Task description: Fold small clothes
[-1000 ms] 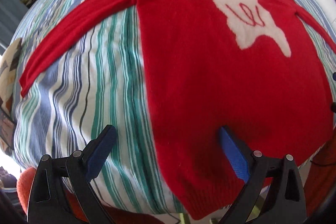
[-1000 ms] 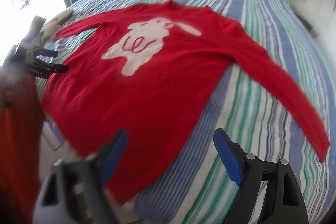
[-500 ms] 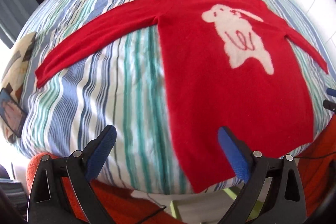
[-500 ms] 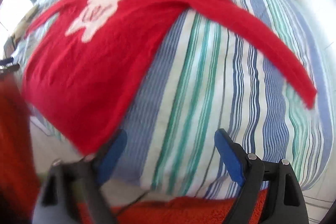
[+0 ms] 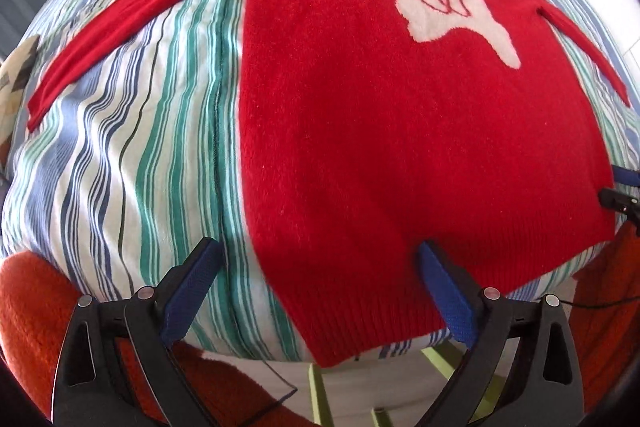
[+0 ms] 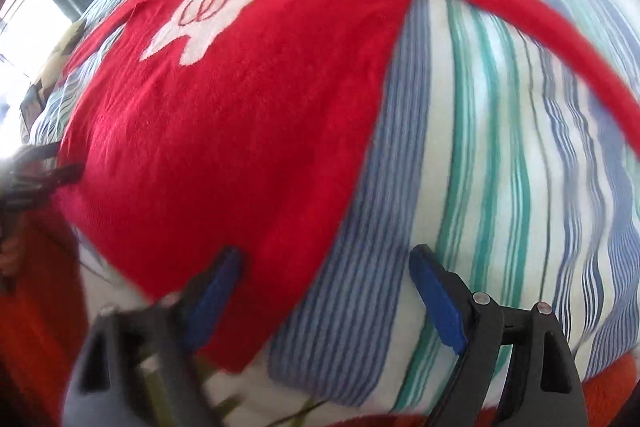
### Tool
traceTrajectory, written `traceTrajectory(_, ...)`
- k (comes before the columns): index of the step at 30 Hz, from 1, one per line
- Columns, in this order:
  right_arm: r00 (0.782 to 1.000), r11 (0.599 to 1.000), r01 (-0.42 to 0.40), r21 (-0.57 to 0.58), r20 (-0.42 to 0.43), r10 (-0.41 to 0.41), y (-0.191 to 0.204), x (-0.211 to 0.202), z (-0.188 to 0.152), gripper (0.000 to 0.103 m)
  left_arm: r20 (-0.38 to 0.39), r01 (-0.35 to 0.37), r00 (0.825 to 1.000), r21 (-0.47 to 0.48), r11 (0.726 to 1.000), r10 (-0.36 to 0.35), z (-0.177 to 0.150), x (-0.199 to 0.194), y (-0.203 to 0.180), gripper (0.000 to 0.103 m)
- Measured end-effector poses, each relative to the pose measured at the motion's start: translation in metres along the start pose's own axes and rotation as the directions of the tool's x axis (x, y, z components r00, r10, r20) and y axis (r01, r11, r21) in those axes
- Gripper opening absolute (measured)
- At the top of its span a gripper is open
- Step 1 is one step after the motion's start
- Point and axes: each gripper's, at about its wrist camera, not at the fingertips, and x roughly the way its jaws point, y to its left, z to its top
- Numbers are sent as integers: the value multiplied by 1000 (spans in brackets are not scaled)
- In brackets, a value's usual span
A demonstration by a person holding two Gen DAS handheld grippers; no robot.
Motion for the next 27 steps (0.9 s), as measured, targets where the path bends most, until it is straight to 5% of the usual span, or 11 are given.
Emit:
traceTrajectory(6,987,994,40,105,150,-55,-10,-36,-14,85,147,72,987,-87,994,-59,9,-31,4,98)
traceTrajectory(10,964,991,24,129,258,-57,-8,-57,-11,85,173,79,983,-92,993,-62,7,-37,2,98)
traceTrajectory(16,960,996,22,84,275,-44,12,-62,-15,85,189,75,980,-66,995,-61,-3,-47,0,98)
traceTrajectory(21,951,998,24,51,305,-39,28,-84,-17,85,265,106,961,-75,992,-83,-1,-66,2,98)
traceTrajectory(27,912,1000,30,1,409,-28,44,-104,-21,85,272,104,959,-97,990,-74,2,-74,1,98)
